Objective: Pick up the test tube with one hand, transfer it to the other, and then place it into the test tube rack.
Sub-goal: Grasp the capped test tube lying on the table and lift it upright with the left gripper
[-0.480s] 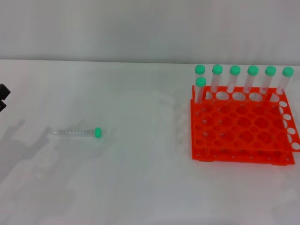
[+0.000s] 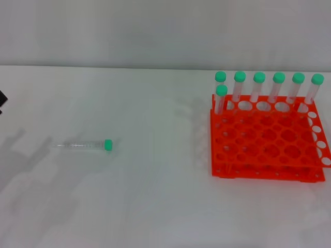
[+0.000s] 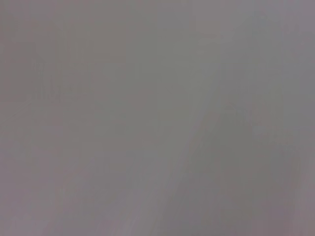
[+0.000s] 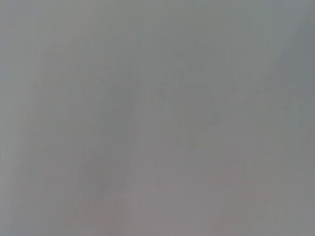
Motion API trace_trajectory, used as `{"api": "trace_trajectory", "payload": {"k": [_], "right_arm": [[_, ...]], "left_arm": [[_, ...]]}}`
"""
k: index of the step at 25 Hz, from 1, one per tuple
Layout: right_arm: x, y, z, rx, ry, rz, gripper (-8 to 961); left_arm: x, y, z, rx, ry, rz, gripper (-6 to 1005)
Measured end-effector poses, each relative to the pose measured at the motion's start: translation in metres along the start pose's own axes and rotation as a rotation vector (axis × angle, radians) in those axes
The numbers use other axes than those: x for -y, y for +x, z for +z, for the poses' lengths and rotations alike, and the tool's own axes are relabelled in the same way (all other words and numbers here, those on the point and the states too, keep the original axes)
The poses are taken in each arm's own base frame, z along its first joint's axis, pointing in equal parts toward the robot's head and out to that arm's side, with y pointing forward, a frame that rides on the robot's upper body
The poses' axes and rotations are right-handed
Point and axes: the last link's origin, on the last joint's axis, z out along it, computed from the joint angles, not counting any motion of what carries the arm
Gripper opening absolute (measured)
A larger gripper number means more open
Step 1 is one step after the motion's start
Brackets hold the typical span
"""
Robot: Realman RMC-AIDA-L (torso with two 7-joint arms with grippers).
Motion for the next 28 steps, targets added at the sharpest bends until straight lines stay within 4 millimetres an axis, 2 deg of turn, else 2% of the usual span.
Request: {"api": "trace_trajectory", "payload": {"k": [3,14,18,22,28], "right_arm": [[0.0,-0.001,0.0,0.004,0.001,-0.002,863],[0.003,0.003,-0.003,-0.02,0.019,0.023,857],[0.003,0.004,-0.005,-0.031,0.018,0.025,854],[0.004,0.004,-0.008,-0.036,0.021,0.037,852],[0.004,0.006,-0.011,-0.046,0.026,0.044,848]], "left_arm": [[0.001,-0.001,0.001,0.044,-0.012,-0.015,893],[-0.001,0.001,-0.004,0.03,-0.013,-0.135,894],[0.003,0.006,-0.003,0.062,-0.019,-0.119,894],[0.009,0.015,0.002,0.165,-0.04,-0.095,894],[0.019,0.046,0.005,0.371,-0.066,-0.009,893]]}}
